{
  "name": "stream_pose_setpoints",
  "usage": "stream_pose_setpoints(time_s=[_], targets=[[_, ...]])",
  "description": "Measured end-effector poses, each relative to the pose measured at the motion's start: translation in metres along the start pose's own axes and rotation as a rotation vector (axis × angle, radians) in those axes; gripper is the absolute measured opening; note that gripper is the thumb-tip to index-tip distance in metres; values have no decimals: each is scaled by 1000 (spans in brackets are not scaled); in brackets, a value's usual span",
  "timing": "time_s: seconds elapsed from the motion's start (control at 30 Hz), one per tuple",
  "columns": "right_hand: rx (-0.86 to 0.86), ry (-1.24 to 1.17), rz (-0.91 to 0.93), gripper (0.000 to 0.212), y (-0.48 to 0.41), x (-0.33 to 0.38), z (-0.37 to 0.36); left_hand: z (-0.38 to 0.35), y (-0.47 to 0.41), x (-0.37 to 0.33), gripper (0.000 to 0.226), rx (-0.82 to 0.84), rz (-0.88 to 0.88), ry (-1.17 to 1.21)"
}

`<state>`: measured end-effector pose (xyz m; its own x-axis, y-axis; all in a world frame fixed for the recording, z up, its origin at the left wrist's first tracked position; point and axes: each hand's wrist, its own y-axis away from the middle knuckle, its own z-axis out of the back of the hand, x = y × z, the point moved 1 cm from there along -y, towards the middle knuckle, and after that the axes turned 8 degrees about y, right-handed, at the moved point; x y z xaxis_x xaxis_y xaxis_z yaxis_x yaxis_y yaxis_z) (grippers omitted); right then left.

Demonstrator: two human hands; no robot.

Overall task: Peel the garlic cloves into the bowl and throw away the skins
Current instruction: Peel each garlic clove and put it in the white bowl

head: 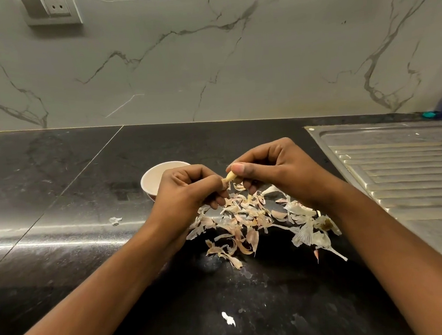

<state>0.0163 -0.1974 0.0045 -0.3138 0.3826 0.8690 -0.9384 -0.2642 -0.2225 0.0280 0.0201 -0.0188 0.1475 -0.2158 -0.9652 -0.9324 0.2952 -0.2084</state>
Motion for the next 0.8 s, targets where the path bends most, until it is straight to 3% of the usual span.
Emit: stream_pose_setpoints(time_s=[0.43, 0.63, 0.8], targets=[[7, -154, -56, 22, 1, 1, 7, 1, 1, 1, 8, -24, 37, 77], [22, -110, -66, 16, 1, 2, 6, 0, 2, -2, 33, 5, 61, 136], [4, -40, -65, 18, 0, 2, 3, 0, 3, 0, 34, 24, 65, 39]])
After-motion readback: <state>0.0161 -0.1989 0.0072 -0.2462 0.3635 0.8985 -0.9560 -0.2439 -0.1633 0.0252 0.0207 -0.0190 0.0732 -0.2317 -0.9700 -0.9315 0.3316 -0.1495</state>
